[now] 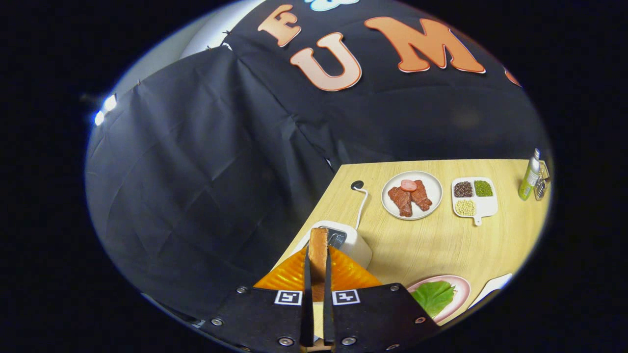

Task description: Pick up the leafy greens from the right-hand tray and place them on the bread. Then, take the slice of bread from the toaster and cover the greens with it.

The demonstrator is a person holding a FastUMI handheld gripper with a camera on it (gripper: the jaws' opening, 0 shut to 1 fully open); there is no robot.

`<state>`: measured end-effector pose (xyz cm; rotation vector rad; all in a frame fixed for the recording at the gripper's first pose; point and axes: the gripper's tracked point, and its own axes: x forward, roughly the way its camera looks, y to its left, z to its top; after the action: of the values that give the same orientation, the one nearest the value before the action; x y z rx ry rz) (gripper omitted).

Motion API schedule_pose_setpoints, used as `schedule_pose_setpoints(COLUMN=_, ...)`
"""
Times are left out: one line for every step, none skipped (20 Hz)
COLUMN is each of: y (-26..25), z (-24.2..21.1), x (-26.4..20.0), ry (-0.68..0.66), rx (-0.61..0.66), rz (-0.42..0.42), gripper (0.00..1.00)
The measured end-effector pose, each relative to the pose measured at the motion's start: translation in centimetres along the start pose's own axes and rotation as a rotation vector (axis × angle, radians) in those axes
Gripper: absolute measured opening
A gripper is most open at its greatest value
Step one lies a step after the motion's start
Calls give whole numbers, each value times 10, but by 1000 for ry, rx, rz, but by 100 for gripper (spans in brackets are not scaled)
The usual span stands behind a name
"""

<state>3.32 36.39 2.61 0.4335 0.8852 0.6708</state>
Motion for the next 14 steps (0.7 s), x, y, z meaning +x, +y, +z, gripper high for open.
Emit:
schedule_pose_setpoints(y=-9, z=-3, x=-6, ry=-9, rx=6, rz=4, gripper=8)
schedule_pose_setpoints(y=-19, z=-4, x=-11, ry=-23, rx=24, rz=7, gripper=8)
schedule_pose_setpoints(y=-26, z=-9, x=-14, ry=-23, rx=41, rz=16, gripper=8)
schedule_pose_setpoints(y=-36, z=-14, x=-18, ry=-23, rx=67, rz=22, gripper=8)
schedule_pose_setpoints(y=-45, z=-19, x=-20, ry=-21, rx=90, rz=24, gripper=8)
schedule_pose_setpoints(y=-56, z=-22, x=-22, ry=-20, rx=107, rz=26, gripper=8)
schedule_pose_setpoints(y=-64, z=-27, x=-25, ry=-23, rx=123, rz=32, gripper=8)
schedule_pose_setpoints(y=-70, z=-30, x=-29, ry=-30, rx=141, rz=38, gripper=8)
schedule_pose_setpoints(y=-77, z=-34, x=-31, ry=-34, rx=155, rz=42, gripper=8)
schedule_pose_setpoints(y=-85, z=-37, x=-39, ry=-37, rx=170, rz=41, gripper=8)
schedule_pose_setpoints(y=-93, z=-43, x=-41, ry=-36, rx=184, rz=41, gripper=8)
schedule_pose_setpoints(y=-101, z=-50, x=-43, ry=-36, rx=197, rz=38, gripper=8)
schedule_pose_setpoints(y=-109, z=-56, x=-45, ry=-35, rx=208, rz=38, gripper=8)
schedule_pose_setpoints(y=-116, z=-63, x=-46, ry=-43, rx=218, rz=37, gripper=8)
